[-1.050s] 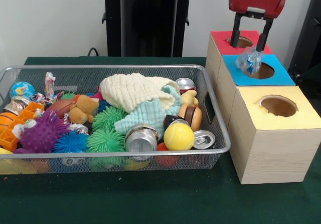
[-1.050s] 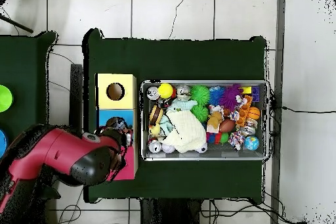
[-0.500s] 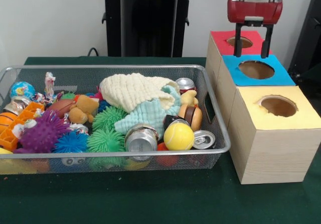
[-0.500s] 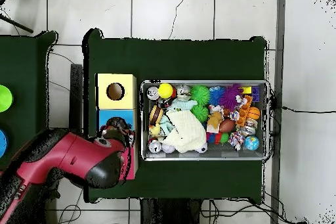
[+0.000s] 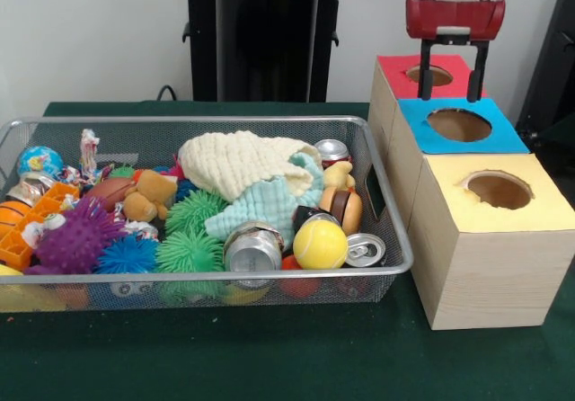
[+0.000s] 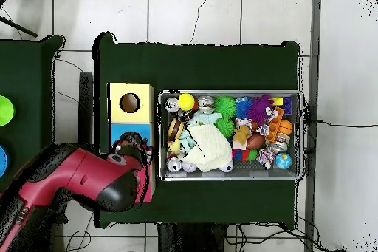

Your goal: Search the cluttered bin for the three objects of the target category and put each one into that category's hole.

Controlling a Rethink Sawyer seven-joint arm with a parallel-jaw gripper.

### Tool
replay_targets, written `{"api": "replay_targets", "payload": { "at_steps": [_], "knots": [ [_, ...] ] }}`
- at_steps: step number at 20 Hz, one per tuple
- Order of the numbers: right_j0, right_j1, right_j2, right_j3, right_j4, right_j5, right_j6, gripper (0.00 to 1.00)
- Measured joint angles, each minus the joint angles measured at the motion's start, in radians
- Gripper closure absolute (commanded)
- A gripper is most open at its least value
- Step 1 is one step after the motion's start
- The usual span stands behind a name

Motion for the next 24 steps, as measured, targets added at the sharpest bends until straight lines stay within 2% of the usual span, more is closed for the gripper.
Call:
{"api": "replay_targets", "payload": {
  "at_steps": [8,10,16,20,24],
  "knots": [
    [-0.047,0.065,-0.149,-0.008,0.019,-0.192,0.000,0.00],
    [-0.053,0.065,-0.163,-0.018,0.016,-0.211,0.000,0.00],
    [-0.054,0.049,-0.152,-0.054,-0.019,-0.173,0.000,0.00],
    [-0.065,0.052,-0.131,-0.083,-0.040,-0.081,0.000,0.00],
    [-0.077,0.053,-0.103,-0.100,-0.066,-0.039,0.000,0.00]
  ]
}}
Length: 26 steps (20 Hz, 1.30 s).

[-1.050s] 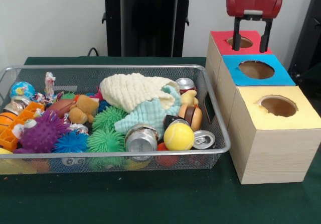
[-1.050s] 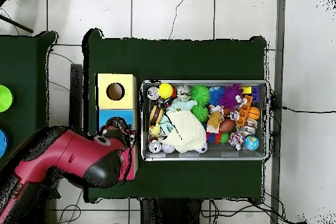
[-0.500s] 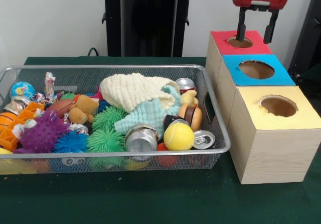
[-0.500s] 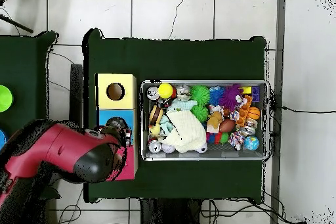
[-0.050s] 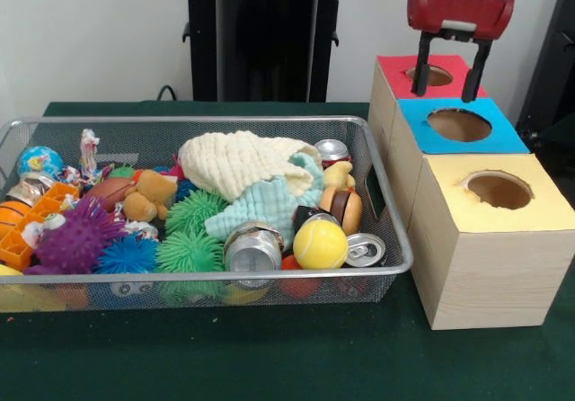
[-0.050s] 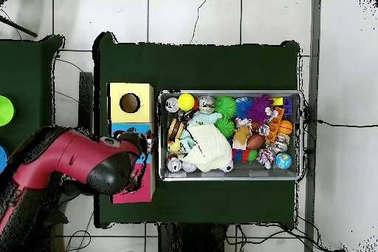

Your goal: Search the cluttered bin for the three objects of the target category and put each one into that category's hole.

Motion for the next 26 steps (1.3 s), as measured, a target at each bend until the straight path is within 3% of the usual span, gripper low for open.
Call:
{"api": "replay_targets", "payload": {
  "at_steps": [7,17,26],
  "knots": [
    [-0.048,-0.028,0.072,-0.015,-0.054,0.006,-0.015,0.00],
    [-0.205,-0.148,0.185,-0.022,-0.212,0.006,-0.161,0.00],
    [-0.223,-0.220,0.239,-0.038,-0.305,0.007,-0.189,0.00]
  ]
}}
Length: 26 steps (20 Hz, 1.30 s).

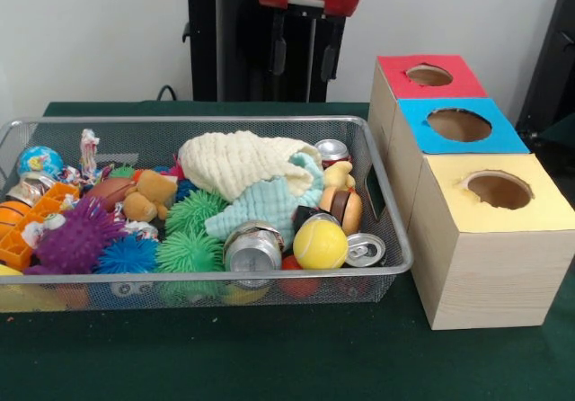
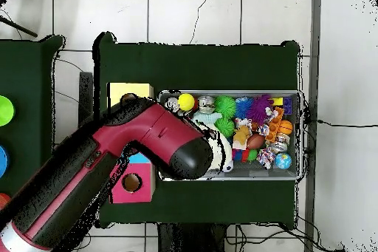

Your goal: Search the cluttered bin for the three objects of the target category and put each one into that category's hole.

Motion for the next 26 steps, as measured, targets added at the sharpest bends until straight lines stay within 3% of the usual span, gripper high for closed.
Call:
{"api": "replay_targets", "payload": {
  "at_steps": [15,26],
  "knots": [
    [0.023,-0.029,0.078,-0.007,-0.052,0.000,-0.019,0.00],
    [-0.024,-0.042,0.138,-0.010,-0.094,0.023,-0.206,0.00]
  ]
}}
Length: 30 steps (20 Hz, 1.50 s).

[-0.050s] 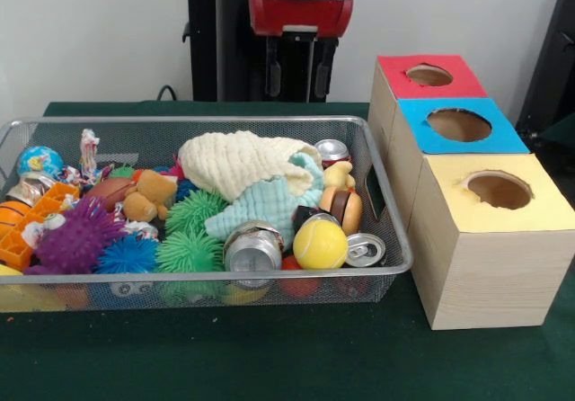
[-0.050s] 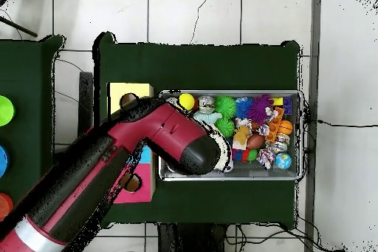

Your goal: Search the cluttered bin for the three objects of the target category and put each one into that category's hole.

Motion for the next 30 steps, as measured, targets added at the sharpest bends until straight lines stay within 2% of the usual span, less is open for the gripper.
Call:
{"api": "replay_targets", "payload": {
  "at_steps": [8,17,30],
  "knots": [
    [-0.027,-0.003,0.025,-0.002,-0.002,0.042,-0.093,0.00],
    [-0.027,-0.004,0.058,-0.004,-0.003,0.089,-0.095,0.00],
    [-0.027,-0.004,0.064,-0.011,-0.003,0.165,-0.095,0.00]
  ]
}}
